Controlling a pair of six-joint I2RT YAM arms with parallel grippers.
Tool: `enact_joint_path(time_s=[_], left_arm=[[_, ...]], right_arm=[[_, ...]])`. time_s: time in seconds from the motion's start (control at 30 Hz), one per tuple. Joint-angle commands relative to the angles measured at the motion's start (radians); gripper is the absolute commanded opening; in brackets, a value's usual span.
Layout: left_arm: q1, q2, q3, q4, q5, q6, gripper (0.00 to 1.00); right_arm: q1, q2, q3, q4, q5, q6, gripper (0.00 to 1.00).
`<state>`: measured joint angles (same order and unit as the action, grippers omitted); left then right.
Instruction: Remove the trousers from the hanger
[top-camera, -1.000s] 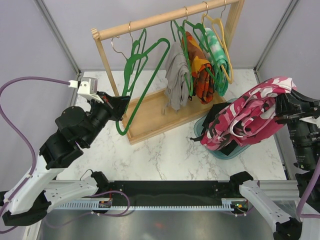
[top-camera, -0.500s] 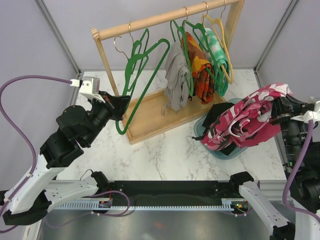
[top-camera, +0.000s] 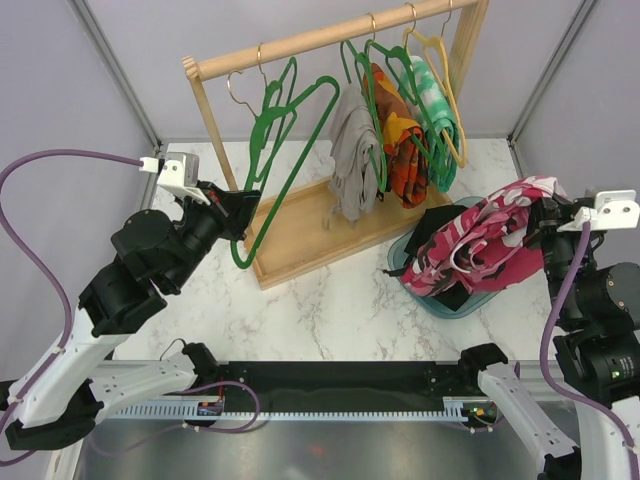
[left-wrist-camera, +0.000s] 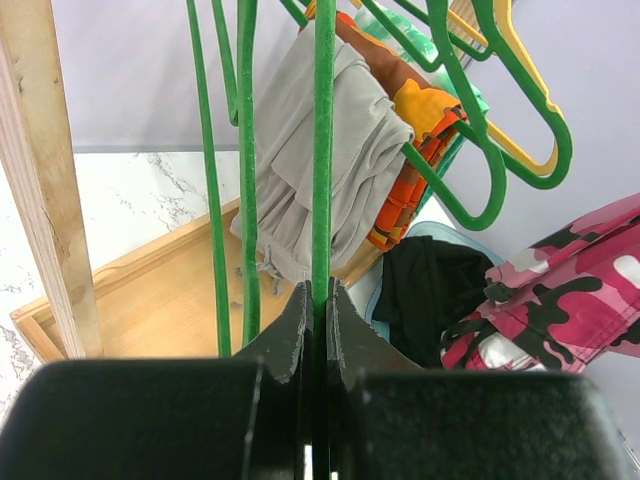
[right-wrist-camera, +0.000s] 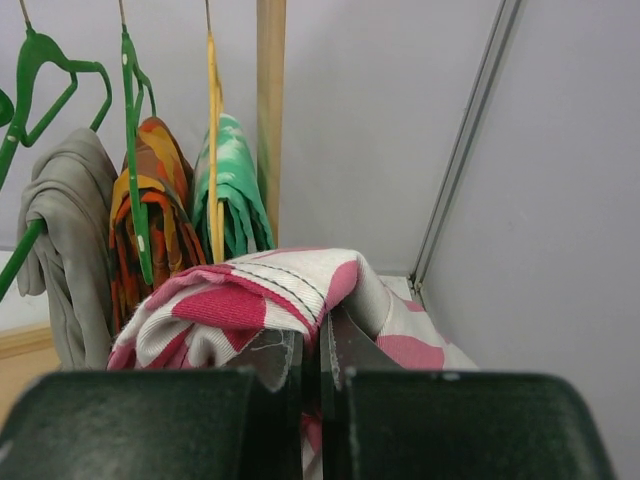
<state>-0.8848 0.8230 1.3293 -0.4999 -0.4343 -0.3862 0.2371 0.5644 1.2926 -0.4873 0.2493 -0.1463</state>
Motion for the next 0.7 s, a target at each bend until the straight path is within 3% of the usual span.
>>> enact_joint_path(time_s=[0.0,0.67], left_arm=[[0.003,0.001,0.044,0.035,0.005,0.040,0.02],[0.004,-0.016,0.038,0.035,0.005,0.040,0.02]], right_arm=[[-0.005,-0.014,-0.007,0.164,0.045,0.040,0.00],[0.028,0.075,-0.183,0.139,0.119,0.143,0.00]])
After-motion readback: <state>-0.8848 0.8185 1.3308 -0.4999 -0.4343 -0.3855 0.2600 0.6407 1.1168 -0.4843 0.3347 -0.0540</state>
